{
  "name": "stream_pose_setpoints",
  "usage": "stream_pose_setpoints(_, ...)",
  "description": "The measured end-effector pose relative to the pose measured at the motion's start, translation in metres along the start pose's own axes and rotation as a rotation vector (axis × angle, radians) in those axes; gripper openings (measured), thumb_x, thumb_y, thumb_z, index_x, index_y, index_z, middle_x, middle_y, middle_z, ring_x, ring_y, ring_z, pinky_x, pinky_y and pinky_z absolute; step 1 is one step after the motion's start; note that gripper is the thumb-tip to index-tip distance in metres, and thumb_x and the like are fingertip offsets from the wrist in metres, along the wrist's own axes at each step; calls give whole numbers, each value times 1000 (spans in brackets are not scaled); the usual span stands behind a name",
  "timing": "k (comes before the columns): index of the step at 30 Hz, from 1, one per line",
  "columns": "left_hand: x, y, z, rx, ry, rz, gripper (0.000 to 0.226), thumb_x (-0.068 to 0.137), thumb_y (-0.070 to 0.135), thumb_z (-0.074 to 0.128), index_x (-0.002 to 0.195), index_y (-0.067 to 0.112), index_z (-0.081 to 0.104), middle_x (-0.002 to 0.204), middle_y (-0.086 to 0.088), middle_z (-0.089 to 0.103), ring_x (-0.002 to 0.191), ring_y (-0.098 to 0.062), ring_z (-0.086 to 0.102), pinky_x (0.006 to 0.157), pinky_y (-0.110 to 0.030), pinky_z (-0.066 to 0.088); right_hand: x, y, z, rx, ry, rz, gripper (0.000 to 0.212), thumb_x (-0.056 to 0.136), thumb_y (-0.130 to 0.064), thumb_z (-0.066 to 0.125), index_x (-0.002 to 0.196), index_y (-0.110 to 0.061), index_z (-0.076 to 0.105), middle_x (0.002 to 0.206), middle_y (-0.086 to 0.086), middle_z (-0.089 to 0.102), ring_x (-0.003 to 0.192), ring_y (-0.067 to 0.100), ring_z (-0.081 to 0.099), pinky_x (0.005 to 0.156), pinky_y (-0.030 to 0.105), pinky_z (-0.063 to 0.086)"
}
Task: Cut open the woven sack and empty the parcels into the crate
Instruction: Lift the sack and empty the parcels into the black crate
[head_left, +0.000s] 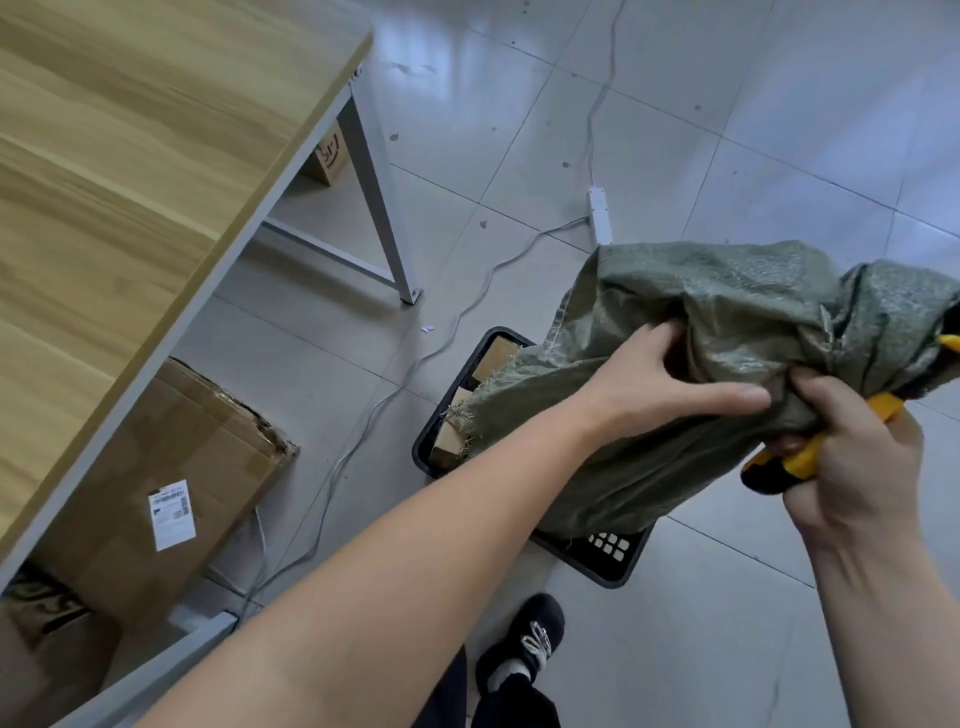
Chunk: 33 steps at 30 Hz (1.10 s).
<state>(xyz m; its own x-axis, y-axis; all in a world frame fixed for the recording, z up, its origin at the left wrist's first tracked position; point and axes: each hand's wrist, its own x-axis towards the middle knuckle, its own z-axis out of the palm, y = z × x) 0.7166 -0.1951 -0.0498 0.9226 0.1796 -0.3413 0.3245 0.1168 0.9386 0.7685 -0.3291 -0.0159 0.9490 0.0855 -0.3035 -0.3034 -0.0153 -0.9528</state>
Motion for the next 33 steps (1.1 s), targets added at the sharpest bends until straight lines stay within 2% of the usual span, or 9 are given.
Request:
stream_pose_setpoints(3,-2,-19,-1,427,-24,-28,110,48,63,81,141,27,35,138,1,40,133,-20,34,113,-47,27,2,-4,-5,53,-14,-9,17,86,-2,53,78,-13,62,61,-11,65,42,4,46,37,15,31)
stream_pose_setpoints(6,-8,-47,0,634,-28,-197,108,64,45,81,148,21,18,150,-5,28,139,-26,25,112,-52,23,10,-11,-15,81,-45,25,7,83,-11,55,81,-15,60,64,-12,62,39,1,43,36,14,30)
stream_pose_setpoints(7,-11,-56,0,681,-16,-263,98,70,40,78,147,20,21,148,-6,33,137,-27,29,110,-52,25,12,-14,-19,83,-50,40,2,79,-15,58,80,-15,59,63,-12,60,38,0,42,37,15,29)
stream_pose_setpoints(9,-17,-72,0,754,51,-309,56,84,25,64,135,18,43,131,-7,50,125,-29,44,102,-49,37,16,-17,-28,93,-70,59,13,71,-23,63,81,-14,58,60,-12,55,36,1,39,39,15,28)
stream_pose_setpoints(11,-24,-79,2,725,159,-278,26,87,9,46,107,16,61,108,-6,61,106,-30,56,85,-43,48,17,-19,-33,109,-71,56,25,66,-27,65,86,-13,58,63,-9,54,36,2,38,40,15,29)
stream_pose_setpoints(14,-32,-74,7,656,295,-213,21,88,7,39,95,13,58,98,-8,62,90,-31,57,67,-38,44,16,-18,-38,137,-52,41,23,66,-29,67,82,-16,57,63,-11,55,37,1,40,41,13,30)
stream_pose_setpoints(21,-30,-45,32,503,403,51,25,97,27,37,93,8,53,90,-12,62,81,-31,55,67,-40,43,11,-25,-38,127,-38,19,21,65,-31,68,77,-18,57,60,-13,57,38,0,42,42,15,29)
stream_pose_setpoints(27,-25,-48,32,379,364,111,21,96,19,43,95,2,55,97,-14,59,90,-28,52,78,-38,41,1,-33,-37,102,-60,56,24,65,-30,64,80,-15,53,60,-7,49,31,2,34,38,11,29)
stream_pose_setpoints(33,-15,-35,19,283,329,30,17,92,19,45,97,6,55,99,-12,60,92,-28,55,82,-42,47,-10,-46,-26,111,-85,11,4,81,-16,54,80,-13,56,71,1,48,34,2,35,33,11,27)
